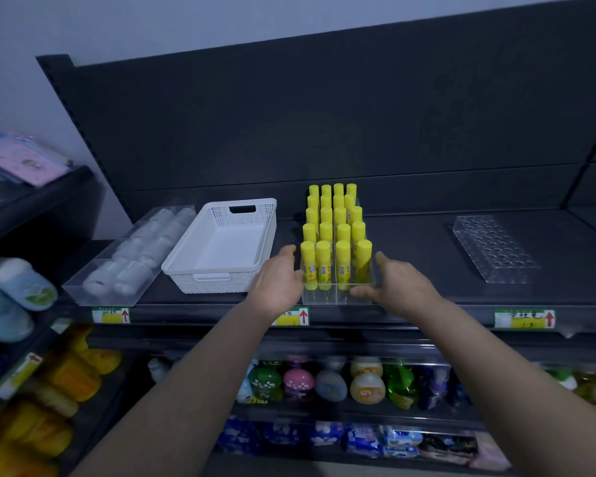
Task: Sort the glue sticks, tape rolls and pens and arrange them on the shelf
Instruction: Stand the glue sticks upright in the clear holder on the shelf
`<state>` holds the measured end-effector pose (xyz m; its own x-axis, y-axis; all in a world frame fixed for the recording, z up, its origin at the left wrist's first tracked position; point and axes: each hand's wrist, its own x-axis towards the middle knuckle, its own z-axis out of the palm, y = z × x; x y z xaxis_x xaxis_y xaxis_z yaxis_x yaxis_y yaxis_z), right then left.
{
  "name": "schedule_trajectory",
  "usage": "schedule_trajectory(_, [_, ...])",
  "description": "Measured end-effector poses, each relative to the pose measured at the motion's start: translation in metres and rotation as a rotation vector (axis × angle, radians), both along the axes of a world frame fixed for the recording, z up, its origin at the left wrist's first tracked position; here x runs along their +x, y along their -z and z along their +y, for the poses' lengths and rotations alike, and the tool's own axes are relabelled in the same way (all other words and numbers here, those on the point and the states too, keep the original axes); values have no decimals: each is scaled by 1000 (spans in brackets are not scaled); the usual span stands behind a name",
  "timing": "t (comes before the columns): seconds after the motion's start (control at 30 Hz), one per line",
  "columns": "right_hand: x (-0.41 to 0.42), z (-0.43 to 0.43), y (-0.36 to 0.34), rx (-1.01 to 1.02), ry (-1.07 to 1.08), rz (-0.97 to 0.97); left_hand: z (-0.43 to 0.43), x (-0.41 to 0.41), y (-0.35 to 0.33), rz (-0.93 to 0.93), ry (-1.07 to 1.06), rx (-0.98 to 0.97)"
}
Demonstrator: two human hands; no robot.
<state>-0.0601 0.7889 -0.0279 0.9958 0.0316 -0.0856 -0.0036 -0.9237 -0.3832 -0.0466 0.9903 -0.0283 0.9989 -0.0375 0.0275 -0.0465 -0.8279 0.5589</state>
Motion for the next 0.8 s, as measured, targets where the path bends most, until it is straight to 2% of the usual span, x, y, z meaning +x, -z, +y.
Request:
schedule_trajectory(0.1, [2, 2, 5, 118, 6, 37, 1, -1, 1, 79, 23, -45])
schedule_trajectory(0.2, [2, 9, 8, 220, 78, 46, 1, -4, 8, 58, 34, -20])
schedule_trajectory(0.37, [1, 19, 15, 151, 111, -28, 3, -8, 19, -33, 13, 138])
schedule_trajectory(0.8, [-1, 55, 9, 147, 93, -62, 41, -8, 17, -66, 0, 199])
